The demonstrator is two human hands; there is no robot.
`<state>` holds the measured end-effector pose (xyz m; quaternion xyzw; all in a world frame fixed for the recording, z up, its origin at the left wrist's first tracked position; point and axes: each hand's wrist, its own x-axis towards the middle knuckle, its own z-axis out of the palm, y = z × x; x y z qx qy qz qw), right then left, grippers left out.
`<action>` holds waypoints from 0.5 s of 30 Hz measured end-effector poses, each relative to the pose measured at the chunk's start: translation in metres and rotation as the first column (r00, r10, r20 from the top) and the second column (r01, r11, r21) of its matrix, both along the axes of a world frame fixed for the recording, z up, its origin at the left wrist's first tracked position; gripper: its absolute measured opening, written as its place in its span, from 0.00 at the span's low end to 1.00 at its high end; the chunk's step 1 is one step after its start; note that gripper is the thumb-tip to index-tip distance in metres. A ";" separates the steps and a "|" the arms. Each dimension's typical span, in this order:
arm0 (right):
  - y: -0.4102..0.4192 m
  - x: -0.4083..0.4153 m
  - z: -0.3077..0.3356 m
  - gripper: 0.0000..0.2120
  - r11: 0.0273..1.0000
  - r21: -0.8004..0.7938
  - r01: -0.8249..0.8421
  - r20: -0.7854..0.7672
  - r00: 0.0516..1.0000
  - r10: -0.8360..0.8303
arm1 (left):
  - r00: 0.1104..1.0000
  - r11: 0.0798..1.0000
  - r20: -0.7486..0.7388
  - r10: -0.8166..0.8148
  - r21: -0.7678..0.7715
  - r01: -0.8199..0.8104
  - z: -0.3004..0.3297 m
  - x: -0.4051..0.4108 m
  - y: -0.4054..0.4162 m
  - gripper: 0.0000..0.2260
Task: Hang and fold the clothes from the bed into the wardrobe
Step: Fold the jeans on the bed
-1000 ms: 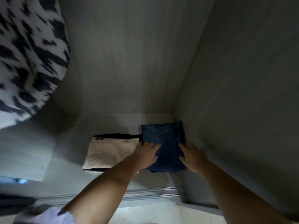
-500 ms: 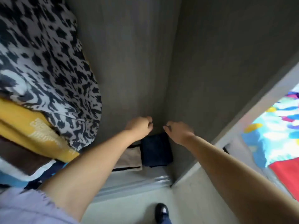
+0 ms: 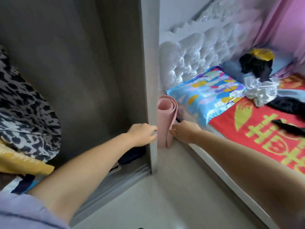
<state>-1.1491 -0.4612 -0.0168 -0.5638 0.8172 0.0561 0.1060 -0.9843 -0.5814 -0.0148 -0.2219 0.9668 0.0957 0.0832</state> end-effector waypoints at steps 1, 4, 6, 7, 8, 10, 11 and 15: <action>0.025 -0.020 0.005 0.20 0.998 -0.011 0.059 0.013 0.998 -0.058 | 0.999 1.000 -0.016 -0.028 -0.006 0.027 0.003 -0.024 0.016 0.15; 0.117 -0.081 0.016 0.20 0.981 -0.033 0.193 -0.002 0.981 -0.193 | 0.994 0.997 -0.092 -0.059 0.035 0.063 0.011 -0.103 0.072 0.14; 0.186 -0.119 0.020 0.21 0.961 -0.004 0.275 -0.035 0.961 -0.275 | 0.987 0.993 -0.116 -0.108 0.043 0.113 0.013 -0.156 0.117 0.14; 0.220 -0.136 0.021 0.22 0.947 0.014 0.320 -0.054 0.946 -0.319 | 0.981 0.988 -0.126 -0.145 0.033 0.150 0.015 -0.181 0.140 0.15; 0.253 -0.152 0.022 0.23 0.930 0.030 0.367 -0.074 0.929 -0.364 | 0.973 0.981 -0.134 -0.186 0.023 0.191 0.016 -0.204 0.163 0.15; 0.311 -0.180 0.025 0.23 0.889 0.047 0.456 -0.107 0.887 -0.449 | 0.952 0.960 -0.133 -0.276 0.001 0.279 0.018 -0.245 0.207 0.16; 0.337 -0.192 0.025 0.23 0.864 0.051 0.502 -0.112 0.862 -0.494 | 0.937 0.945 -0.125 -0.327 -0.015 0.328 0.019 -0.263 0.227 0.16; 0.407 -0.227 0.020 0.22 0.762 0.053 0.645 -0.088 0.764 -0.640 | 0.877 0.882 -0.104 -0.469 -0.001 0.472 0.018 -0.322 0.284 0.18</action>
